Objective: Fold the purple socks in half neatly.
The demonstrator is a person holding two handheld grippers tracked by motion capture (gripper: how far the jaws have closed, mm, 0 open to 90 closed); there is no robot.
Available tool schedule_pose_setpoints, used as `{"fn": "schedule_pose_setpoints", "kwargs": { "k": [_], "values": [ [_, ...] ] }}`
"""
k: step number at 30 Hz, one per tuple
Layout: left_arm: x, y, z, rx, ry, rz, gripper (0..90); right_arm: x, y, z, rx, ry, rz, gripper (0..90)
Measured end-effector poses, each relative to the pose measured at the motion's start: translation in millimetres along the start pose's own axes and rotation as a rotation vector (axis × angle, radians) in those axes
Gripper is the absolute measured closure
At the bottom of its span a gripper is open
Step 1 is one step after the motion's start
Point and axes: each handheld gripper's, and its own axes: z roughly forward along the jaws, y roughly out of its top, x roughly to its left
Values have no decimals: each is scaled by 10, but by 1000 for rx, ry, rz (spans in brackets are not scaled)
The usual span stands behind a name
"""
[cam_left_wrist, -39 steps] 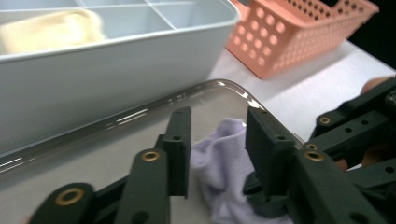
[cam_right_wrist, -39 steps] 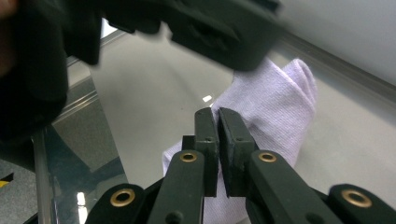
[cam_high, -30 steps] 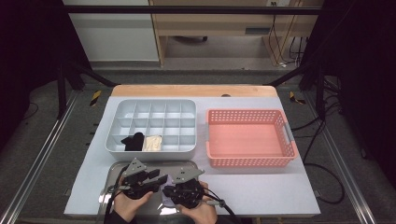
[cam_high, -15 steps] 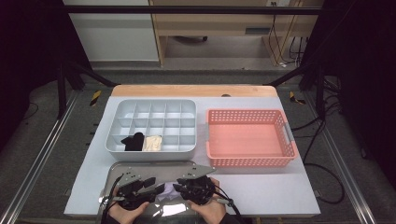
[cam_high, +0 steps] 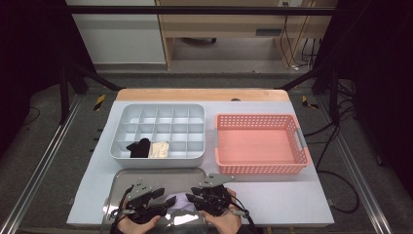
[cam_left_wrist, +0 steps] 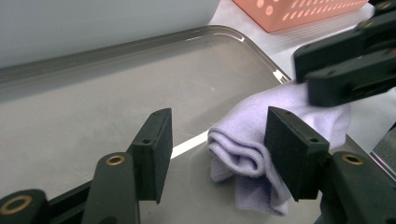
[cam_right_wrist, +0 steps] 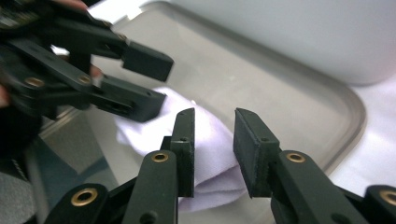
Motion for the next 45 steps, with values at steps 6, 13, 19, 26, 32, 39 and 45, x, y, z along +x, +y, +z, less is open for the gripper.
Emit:
{"fn": "schedule_pose_setpoints", "kwargs": {
  "k": [6,13,19,26,32,39,45],
  "values": [
    [37,-2,18,-3,-22,-27,406,25,-54,-49,16,17,-8,712],
    [41,-16,23,10,-57,-43,365,7,-178,26,54,4,3,748],
    [-6,-68,60,45,-109,-51,333,-6,-216,24,67,7,9,780],
    [-90,-86,120,73,-171,-22,365,-14,-221,61,66,-8,6,813],
    [-159,-77,161,98,-206,11,517,-19,-222,90,60,-9,-1,822],
    [-181,-56,157,106,-201,13,645,-46,-220,101,44,-3,-2,823],
    [-169,-15,108,83,-219,3,653,-83,-201,11,-5,-3,2,802]
  ]
}}
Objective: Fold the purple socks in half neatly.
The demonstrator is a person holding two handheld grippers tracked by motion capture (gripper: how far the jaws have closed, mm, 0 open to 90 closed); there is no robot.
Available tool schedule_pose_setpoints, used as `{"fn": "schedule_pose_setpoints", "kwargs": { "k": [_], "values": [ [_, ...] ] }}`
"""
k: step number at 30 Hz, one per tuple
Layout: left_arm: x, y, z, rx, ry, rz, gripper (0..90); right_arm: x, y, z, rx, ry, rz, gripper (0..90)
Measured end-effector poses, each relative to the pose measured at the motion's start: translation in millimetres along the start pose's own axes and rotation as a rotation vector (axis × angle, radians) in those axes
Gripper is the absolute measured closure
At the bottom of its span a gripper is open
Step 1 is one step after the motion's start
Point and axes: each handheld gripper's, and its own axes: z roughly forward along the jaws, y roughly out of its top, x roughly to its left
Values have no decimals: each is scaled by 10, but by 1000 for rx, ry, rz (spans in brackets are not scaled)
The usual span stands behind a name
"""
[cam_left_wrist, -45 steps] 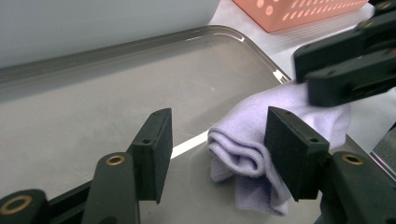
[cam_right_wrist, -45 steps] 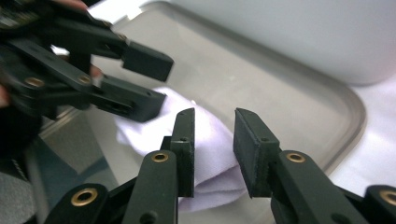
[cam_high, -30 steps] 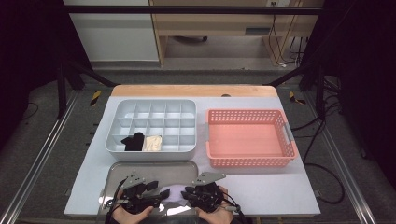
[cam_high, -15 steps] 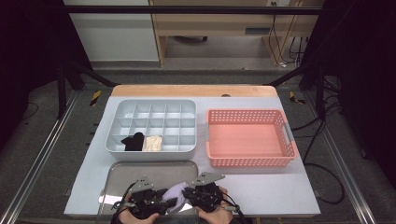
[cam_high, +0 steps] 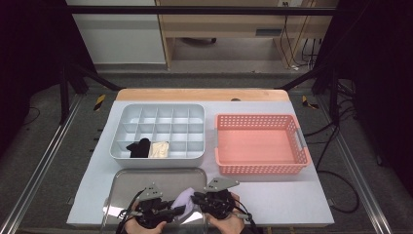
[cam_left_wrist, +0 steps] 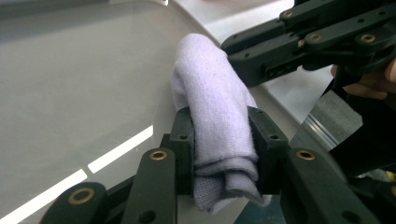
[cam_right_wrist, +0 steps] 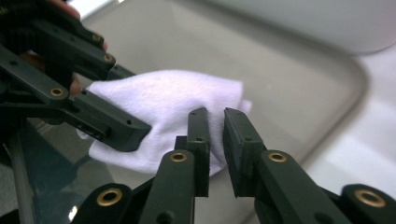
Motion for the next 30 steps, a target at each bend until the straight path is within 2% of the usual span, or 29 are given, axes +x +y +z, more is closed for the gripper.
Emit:
{"fn": "schedule_pose_setpoints", "kwargs": {
  "k": [1,2,5,9,19,23,24,25,27,28,30],
  "values": [
    [5,20,-30,-8,-1,-2,653,-17,9,-43,-19,-2,2,798],
    [13,38,-62,-22,-1,-4,651,-80,28,-145,-63,-28,14,774],
    [35,78,-121,-43,8,0,648,-176,34,-271,-89,-81,28,739],
    [77,139,-195,-72,28,5,644,-272,12,-382,-90,-143,23,696],
    [157,290,-349,-109,72,11,637,-495,-135,-673,-75,-245,64,588],
    [178,348,-380,-122,75,7,635,-580,-198,-782,-79,-293,79,549],
    [178,348,-380,-122,75,7,635,-580,-198,-782,-79,-293,79,549],
    [180,362,-386,-124,75,9,634,-627,-235,-846,-83,-316,99,529],
    [191,401,-407,-126,80,13,634,-663,-262,-897,-83,-341,104,516],
    [191,401,-407,-126,80,13,634,-663,-262,-897,-83,-341,104,516],
    [217,442,-424,-135,86,12,633,-727,-313,-978,-80,-386,106,483]
  ]
}}
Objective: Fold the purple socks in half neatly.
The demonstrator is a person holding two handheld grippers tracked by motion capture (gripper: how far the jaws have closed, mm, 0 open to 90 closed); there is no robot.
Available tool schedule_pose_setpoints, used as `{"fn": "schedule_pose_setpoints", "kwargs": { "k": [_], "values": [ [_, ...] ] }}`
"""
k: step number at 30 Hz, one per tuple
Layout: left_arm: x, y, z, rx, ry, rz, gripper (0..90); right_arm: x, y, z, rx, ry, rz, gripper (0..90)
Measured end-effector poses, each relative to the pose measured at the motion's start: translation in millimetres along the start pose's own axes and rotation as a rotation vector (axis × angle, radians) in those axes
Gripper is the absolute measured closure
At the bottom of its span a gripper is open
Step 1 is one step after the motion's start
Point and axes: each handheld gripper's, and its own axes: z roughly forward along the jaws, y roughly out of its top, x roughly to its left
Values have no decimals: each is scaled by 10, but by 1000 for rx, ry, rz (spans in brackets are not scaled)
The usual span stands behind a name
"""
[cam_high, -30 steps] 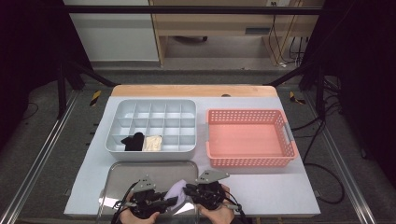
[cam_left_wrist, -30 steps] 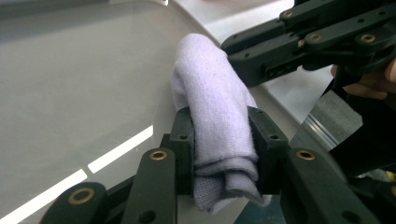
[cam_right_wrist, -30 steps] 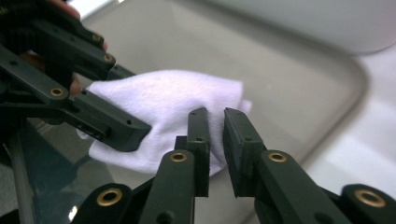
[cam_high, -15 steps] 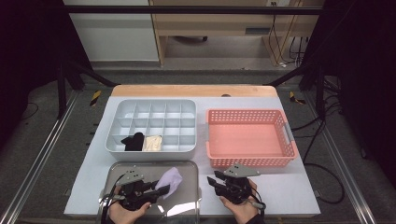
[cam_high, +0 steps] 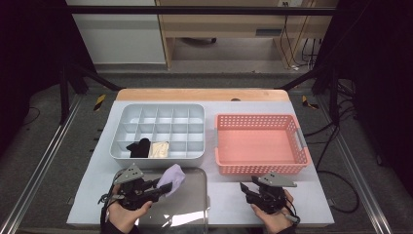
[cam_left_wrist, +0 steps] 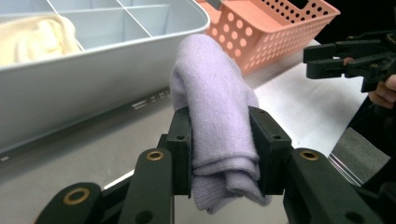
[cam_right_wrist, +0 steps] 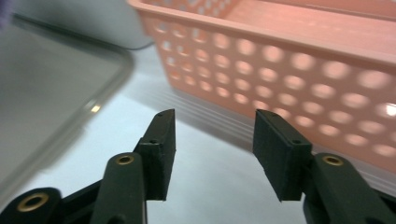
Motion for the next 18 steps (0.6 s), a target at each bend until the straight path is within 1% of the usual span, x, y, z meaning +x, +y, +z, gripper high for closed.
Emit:
{"fn": "schedule_pose_setpoints", "kwargs": {
  "k": [3,5,8,9,10,12,14,15,17,18],
  "values": [
    [32,43,-7,1,10,2,632,-66,-34,-20,8,-15,16,465],
    [45,69,-9,4,15,5,632,-84,-42,-23,10,-19,17,459],
    [59,126,-20,9,23,10,630,-124,-49,-41,11,-43,8,429],
    [73,169,-28,11,31,16,630,-127,-49,-46,9,-45,8,421],
    [73,169,-28,11,31,16,630,-127,-49,-46,9,-45,8,421],
    [105,245,-24,14,45,21,629,-142,-64,-51,9,-61,3,391],
    [115,268,-19,13,50,23,629,-152,-72,-50,9,-62,3,377],
    [138,313,-7,16,57,29,628,-154,-76,-48,10,-64,3,370],
    [157,355,4,11,63,27,629,-153,-81,-50,8,-64,0,360],
    [162,374,11,5,64,19,629,-150,-82,-54,8,-64,0,357]
  ]
}}
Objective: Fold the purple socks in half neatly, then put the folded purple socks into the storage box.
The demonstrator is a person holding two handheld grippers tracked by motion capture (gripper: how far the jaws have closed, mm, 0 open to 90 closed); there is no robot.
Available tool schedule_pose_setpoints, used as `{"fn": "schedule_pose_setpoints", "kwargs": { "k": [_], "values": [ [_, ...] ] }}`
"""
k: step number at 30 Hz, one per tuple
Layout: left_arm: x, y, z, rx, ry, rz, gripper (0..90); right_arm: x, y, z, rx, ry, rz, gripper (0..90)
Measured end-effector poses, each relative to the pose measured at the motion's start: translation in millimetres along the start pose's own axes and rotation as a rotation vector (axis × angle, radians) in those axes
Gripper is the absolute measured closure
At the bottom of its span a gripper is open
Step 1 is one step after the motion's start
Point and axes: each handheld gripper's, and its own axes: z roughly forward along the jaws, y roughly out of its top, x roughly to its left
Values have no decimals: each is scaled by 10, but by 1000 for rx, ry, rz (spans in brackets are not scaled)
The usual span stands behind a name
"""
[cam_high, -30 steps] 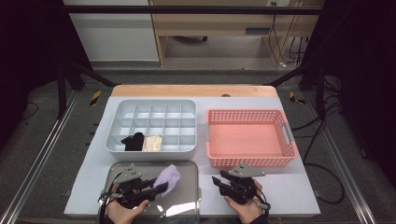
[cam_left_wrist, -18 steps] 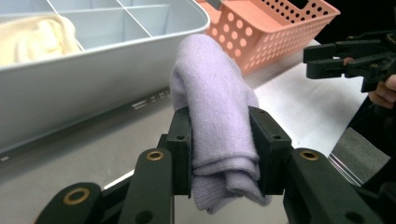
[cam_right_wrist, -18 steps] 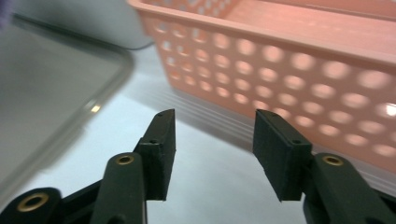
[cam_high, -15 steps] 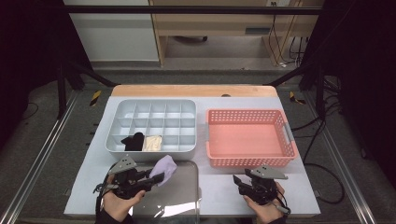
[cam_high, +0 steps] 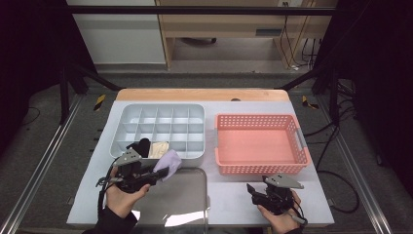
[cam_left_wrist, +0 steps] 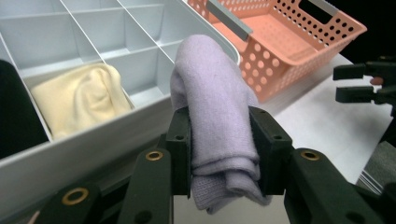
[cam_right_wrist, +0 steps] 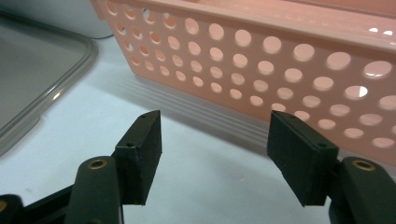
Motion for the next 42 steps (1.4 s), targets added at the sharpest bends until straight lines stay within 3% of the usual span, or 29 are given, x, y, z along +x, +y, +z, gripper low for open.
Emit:
{"fn": "schedule_pose_setpoints", "kwargs": {
  "k": [29,42],
  "values": [
    [170,450,170,-33,59,-15,626,-5,-36,4,-3,4,-8,312],
    [232,568,318,-21,85,-1,627,2,-49,13,0,12,-10,312]
  ]
}}
